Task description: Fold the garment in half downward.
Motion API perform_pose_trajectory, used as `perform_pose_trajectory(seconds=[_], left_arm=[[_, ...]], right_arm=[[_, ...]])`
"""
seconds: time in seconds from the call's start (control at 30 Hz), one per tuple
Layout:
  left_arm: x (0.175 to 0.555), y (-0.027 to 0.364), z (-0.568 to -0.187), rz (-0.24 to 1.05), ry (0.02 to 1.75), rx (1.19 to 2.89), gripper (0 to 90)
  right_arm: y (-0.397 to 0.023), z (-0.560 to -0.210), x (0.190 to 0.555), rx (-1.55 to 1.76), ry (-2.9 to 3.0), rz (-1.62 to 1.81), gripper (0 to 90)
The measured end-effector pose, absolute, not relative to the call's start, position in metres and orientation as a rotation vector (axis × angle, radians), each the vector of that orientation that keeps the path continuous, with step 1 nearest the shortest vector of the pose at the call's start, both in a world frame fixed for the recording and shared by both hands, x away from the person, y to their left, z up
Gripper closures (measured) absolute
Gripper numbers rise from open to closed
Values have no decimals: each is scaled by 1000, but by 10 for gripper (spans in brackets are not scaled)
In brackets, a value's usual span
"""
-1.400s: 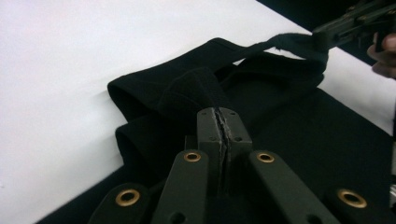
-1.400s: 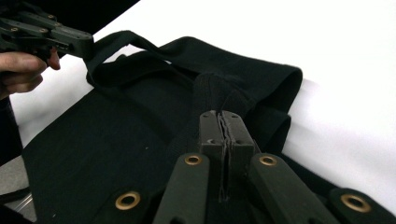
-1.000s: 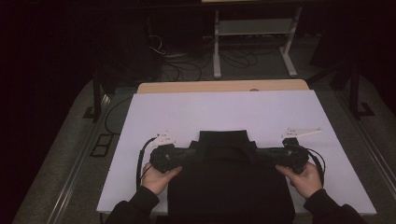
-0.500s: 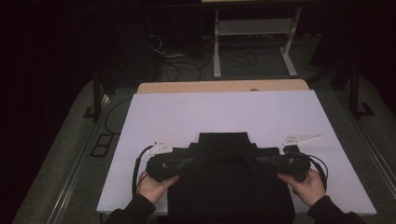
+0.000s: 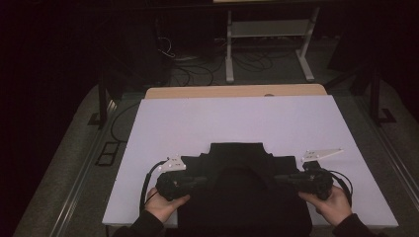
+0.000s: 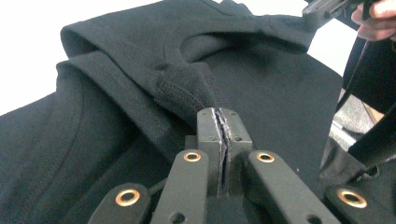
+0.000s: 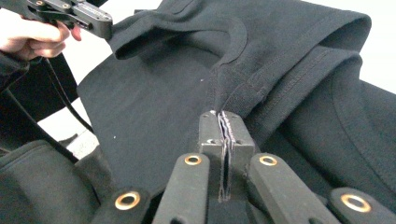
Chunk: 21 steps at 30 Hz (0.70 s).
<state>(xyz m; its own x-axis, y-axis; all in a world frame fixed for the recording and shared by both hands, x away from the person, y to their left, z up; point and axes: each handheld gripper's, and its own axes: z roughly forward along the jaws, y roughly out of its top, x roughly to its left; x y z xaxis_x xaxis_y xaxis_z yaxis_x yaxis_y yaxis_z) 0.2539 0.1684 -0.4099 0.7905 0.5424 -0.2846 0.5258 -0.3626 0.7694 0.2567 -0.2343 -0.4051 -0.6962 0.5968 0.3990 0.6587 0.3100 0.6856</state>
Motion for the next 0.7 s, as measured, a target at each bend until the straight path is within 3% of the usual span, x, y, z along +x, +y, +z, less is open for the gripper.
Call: perform_pose_trajectory(seconds=[0.7], left_arm=[[227, 162, -412, -19, 794, 2081, 872]], right_arm=[[-234, -412, 241, -1160, -2498, -1254, 868]])
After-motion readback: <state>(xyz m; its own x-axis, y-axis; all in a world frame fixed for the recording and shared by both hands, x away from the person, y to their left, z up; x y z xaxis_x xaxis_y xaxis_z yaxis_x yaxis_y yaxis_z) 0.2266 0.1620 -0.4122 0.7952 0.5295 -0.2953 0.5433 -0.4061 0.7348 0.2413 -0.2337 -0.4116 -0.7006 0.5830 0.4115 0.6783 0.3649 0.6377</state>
